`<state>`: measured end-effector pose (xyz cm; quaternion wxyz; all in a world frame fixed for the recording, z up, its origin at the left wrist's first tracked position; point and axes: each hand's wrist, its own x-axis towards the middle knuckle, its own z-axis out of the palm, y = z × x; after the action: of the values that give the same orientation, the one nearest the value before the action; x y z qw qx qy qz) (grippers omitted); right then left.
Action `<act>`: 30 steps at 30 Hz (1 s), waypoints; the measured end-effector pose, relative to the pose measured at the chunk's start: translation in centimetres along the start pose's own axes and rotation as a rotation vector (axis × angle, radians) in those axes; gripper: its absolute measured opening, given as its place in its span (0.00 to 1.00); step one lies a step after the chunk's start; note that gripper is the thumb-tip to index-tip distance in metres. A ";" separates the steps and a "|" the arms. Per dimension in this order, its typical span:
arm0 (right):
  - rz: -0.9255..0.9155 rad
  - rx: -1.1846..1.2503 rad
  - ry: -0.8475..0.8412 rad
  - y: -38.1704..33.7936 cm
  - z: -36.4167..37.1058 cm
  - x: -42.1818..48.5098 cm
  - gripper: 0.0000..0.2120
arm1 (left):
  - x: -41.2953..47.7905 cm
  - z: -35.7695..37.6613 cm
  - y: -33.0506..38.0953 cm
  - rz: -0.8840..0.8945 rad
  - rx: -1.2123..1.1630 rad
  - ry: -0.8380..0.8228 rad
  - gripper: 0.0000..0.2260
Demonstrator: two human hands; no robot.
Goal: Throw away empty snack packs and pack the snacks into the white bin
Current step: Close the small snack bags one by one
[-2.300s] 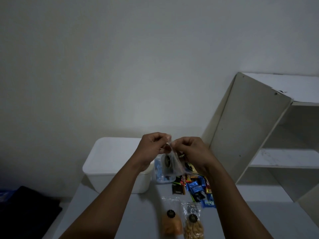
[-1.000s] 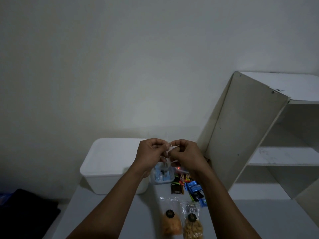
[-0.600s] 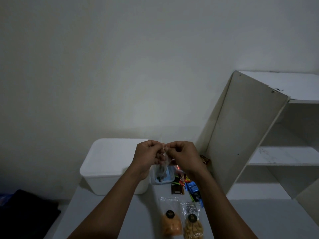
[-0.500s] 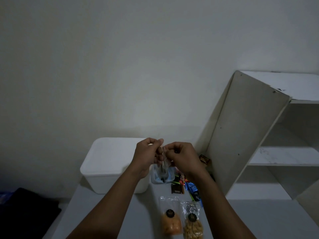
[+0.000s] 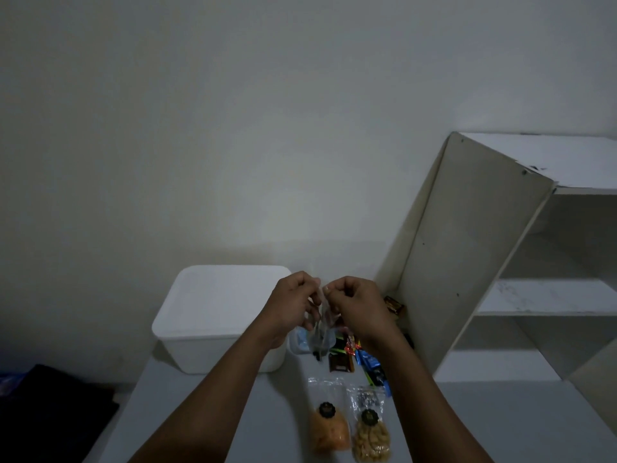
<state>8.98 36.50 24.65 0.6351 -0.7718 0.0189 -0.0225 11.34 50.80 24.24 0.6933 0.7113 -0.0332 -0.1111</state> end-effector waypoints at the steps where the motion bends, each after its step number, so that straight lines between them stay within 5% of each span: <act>1: 0.010 0.027 0.005 0.1 -0.1 -0.1 0.09 | -0.1 0.2 -0.1 0.004 0.000 -0.008 0.12; 8: -0.029 -0.090 0.076 1.5 -1.1 0.5 0.11 | -0.1 1.9 -1.4 -0.014 -0.026 0.003 0.12; 14: 0.085 0.184 -0.301 7.4 -3.7 -1.5 0.28 | 1.1 4.1 -2.6 -0.154 -0.497 0.102 0.10; 17: 0.086 0.096 -0.227 10.0 -4.2 -2.7 0.23 | 1.3 6.2 -3.9 -0.229 -0.586 0.102 0.10; 23: 0.396 0.178 0.144 16.6 -6.9 -4.9 0.09 | 1.3 9.4 -11.2 -0.290 -0.039 0.155 0.12; 30: 0.749 0.052 0.218 24.2 -10.8 -7.4 0.07 | -1.0 13.2 -20.3 -0.609 0.062 -0.301 0.05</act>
<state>0.90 21.67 2.86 0.6131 -0.6882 0.3662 0.1283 5.46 38.79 4.05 0.5936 0.6848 0.0753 -0.4159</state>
